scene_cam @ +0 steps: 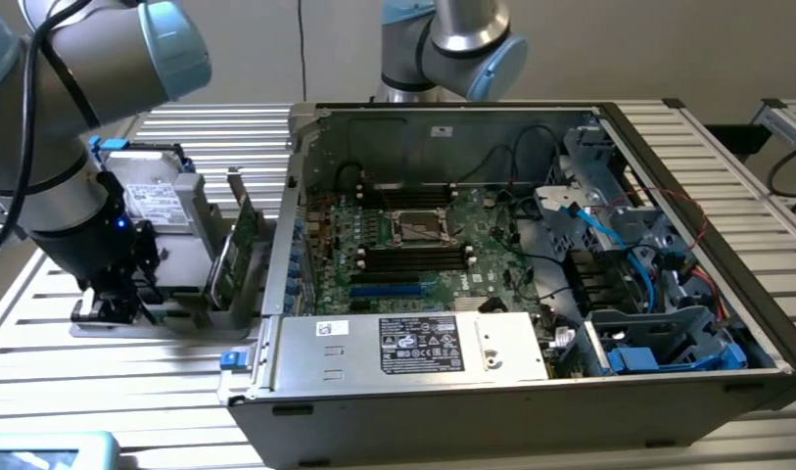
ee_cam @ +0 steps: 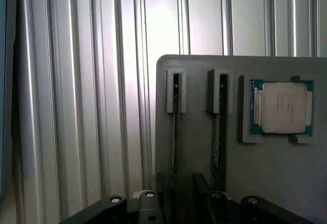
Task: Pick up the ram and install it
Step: 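Pick up the ram and move it above insertion slot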
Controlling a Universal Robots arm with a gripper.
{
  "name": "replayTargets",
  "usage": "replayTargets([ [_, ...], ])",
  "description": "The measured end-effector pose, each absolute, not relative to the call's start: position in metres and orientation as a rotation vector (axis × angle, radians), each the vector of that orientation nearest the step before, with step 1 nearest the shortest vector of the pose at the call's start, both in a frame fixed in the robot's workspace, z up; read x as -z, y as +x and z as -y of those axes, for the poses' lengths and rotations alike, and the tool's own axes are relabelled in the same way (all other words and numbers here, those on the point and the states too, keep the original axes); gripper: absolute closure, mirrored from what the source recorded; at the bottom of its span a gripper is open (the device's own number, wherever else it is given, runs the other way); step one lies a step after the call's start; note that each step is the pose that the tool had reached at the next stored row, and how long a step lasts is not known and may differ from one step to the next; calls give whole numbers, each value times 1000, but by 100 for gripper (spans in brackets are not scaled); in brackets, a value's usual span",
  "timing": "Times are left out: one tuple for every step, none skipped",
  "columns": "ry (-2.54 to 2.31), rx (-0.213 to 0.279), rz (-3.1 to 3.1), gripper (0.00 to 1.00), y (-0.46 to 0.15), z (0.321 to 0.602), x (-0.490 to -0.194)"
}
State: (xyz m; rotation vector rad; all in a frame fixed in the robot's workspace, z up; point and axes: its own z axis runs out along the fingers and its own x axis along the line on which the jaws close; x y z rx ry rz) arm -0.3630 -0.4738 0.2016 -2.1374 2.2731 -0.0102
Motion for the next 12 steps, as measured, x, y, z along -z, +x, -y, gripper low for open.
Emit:
replayTargets([
  [-2138,10,-2273,64,-363,474,-201],
  [-2138,10,-2273,64,-363,474,-200],
  [-2138,10,-2273,64,-363,474,-199],
  [-2138,10,-2273,64,-363,474,-198],
  [-2138,10,-2273,64,-363,474,-198],
  [-2138,10,-2273,64,-363,474,-197],
  [-2138,10,-2273,64,-363,474,-197],
  [-2138,9,-2274,64,-363,474,-197],
  [-2138,9,-2274,65,-364,474,-197],
  [-2138,9,-2274,65,-364,474,-198],
  [-2138,8,-2274,72,-364,474,-198],
  [-2138,8,-2274,78,-364,474,-199],
])
